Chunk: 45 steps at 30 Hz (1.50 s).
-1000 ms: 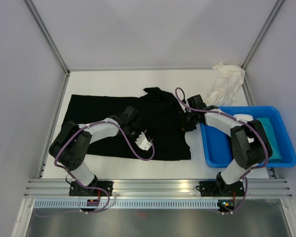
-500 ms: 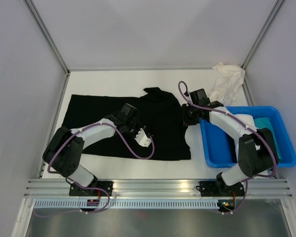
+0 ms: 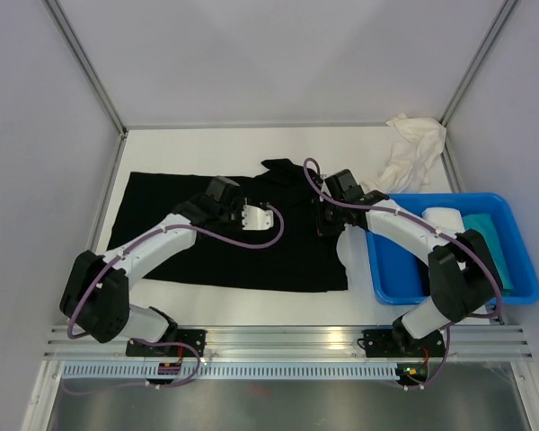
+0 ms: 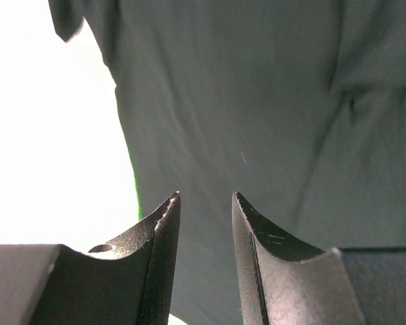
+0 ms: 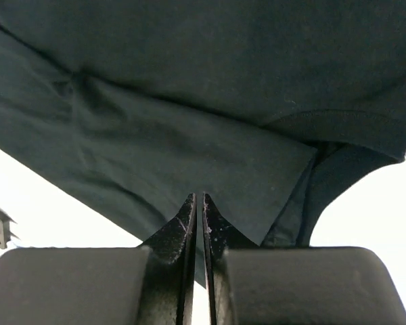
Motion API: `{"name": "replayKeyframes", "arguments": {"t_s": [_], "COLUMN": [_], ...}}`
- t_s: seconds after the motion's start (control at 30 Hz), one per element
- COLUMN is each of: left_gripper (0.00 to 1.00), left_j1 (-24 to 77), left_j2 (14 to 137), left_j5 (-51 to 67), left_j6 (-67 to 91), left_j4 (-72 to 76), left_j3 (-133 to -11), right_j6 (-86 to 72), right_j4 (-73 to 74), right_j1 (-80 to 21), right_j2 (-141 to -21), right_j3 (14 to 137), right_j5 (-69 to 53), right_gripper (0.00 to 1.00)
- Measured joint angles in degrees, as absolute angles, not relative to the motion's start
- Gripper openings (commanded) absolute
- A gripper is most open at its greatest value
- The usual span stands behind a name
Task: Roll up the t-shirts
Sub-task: Fold the tshirt
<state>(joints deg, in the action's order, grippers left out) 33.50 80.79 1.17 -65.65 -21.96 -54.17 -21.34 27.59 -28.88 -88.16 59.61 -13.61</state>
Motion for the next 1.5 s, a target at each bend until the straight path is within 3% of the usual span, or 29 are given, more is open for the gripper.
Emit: {"name": "replayKeyframes", "arguments": {"t_s": [0.23,0.43,0.73,1.13,1.5], "left_gripper": [0.42,0.43,0.5,0.54,0.56], "left_j1": [24.34,14.76,-5.93,-36.82,-48.36], "left_j2": [80.27,73.63,70.43,70.11,80.75], "left_j5": [-5.85,-7.44,-7.07,-0.43,4.62], "left_j6": [-49.56,-40.01,-30.33,-27.75,-27.73], "left_j4": [-31.75,-33.91,-35.46,-34.02,-29.23], "left_j3": [-54.19,-50.68,-46.0,-45.01,-43.24], "right_j6": [-22.57,-22.31,-22.15,-23.53,-24.49], "right_j4": [24.88,27.53,34.17,37.63,36.56], "right_j1": [-28.64,-28.67,-28.71,-29.06,-29.85], "right_j2": [-94.26,-95.02,-85.25,-78.24,-78.17], "right_j3": [54.0,54.39,56.16,48.31,45.69], "right_j5": [-13.08,-10.22,-2.04,2.39,0.27], "right_gripper": [0.08,0.13,0.38,0.49,0.5]}}
